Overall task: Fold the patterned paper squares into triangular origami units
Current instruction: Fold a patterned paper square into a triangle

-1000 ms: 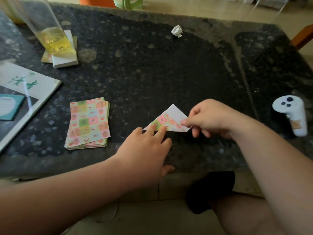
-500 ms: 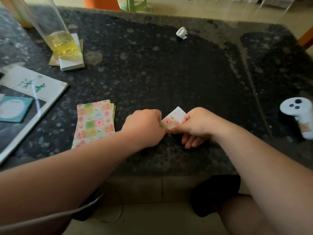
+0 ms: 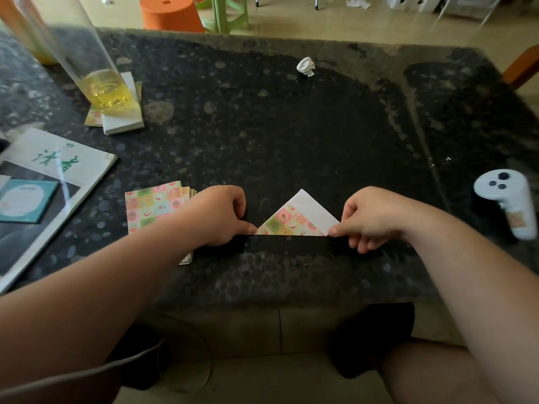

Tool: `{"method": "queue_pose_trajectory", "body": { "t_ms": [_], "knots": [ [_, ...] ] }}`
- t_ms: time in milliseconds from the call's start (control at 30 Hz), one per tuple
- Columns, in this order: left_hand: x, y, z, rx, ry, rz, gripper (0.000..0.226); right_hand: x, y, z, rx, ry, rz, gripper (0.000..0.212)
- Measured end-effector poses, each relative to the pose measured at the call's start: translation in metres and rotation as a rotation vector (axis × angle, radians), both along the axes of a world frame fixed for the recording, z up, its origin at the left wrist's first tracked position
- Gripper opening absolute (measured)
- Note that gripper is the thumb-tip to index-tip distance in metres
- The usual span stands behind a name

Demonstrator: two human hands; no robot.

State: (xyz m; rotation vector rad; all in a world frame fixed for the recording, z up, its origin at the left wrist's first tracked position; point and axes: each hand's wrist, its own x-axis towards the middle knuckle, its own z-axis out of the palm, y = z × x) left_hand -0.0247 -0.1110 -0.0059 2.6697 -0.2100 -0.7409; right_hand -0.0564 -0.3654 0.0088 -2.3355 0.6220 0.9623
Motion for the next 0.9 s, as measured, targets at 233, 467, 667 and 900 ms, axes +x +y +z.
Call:
{"method": "queue_pose_trajectory", "body": {
  "t_ms": [233,467,667,900],
  "knots": [
    [-0.007,-0.012,0.002,-0.071,-0.092,-0.120,0.021,-0.003,0.024,-0.010,-0.234,-0.361,0.052,0.054],
    [-0.037,-0.030,-0.002,-0.111,-0.389,-0.416,0.022,0.005,0.041,-0.008,-0.242,-0.197,0.078,0.036],
    [-0.054,-0.030,-0.012,-0.019,-0.381,-0.532,0.038,-0.001,0.043,-0.004,-0.231,-0.195,0.111,0.037],
    [-0.072,-0.030,-0.015,-0.060,-0.389,-0.525,0.066,-0.007,0.039,-0.003,0.054,-0.282,-0.125,0.026]
  ]
}}
